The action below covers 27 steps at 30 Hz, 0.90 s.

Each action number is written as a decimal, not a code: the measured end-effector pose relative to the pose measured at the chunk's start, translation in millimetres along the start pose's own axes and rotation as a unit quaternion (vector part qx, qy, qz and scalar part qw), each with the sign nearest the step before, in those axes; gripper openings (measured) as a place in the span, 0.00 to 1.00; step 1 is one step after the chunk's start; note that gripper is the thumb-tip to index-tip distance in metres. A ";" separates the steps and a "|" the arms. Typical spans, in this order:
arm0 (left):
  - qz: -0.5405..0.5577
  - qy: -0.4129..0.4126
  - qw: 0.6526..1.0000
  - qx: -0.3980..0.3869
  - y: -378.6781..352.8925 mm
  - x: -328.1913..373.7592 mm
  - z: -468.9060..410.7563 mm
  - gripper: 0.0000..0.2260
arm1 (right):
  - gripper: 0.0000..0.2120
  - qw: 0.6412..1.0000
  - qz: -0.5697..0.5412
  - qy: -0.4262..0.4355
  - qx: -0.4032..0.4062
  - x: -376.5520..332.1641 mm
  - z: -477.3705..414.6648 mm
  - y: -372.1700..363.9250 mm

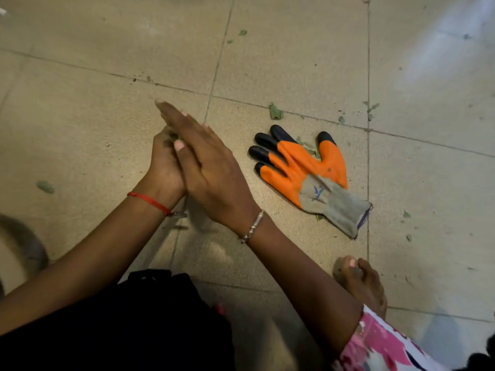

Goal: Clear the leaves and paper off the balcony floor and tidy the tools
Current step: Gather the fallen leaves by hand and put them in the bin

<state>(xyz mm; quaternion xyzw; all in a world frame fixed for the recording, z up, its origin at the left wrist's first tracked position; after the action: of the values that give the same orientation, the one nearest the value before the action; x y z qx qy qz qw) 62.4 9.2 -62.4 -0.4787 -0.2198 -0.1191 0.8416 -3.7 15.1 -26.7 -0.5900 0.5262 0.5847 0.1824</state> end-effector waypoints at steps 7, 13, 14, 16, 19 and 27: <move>0.023 0.157 0.985 0.060 -7.9 12.8 -25.9 0.23 | 0.20 0.942 0.234 -0.208 0.123 54.6 -36.7 82.2; 0.047 0.156 0.986 0.044 -7.4 13.0 -30.0 0.23 | 0.11 0.896 0.366 -0.253 0.012 84.3 -51.2 80.7; 0.046 0.154 0.986 0.042 -7.1 13.4 -29.3 0.24 | 0.13 0.903 0.355 -0.243 0.011 81.4 -52.9 79.2; 0.058 0.153 0.986 0.038 -6.7 15.6 -27.4 0.24 | 0.15 0.908 0.354 -0.224 0.000 75.5 -54.4 78.4; 0.058 0.144 0.987 0.041 -5.6 20.3 -25.0 0.24 | 0.14 0.917 0.350 -0.188 -0.022 75.5 -58.8 71.6; 0.080 0.098 0.990 0.057 12.7 43.6 -14.5 0.24 | 0.13 0.942 0.310 -0.105 -0.067 51.6 -17.1 35.2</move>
<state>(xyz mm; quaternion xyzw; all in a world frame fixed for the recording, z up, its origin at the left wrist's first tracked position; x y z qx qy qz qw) 109.5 3.7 -57.3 -0.4324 -0.1032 -0.0849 0.8917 -36.7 -33.5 -53.8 -0.3435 0.6207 0.7047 0.0065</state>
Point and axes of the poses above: each hand's wrist, its own z-axis away from the middle knuckle, its own y-axis out of the back of the hand, x = y × z, the point moved 1 cm from there along -z, towards the middle knuckle, and after that the axes turned 3 degrees about y, right-handed, at the moved point
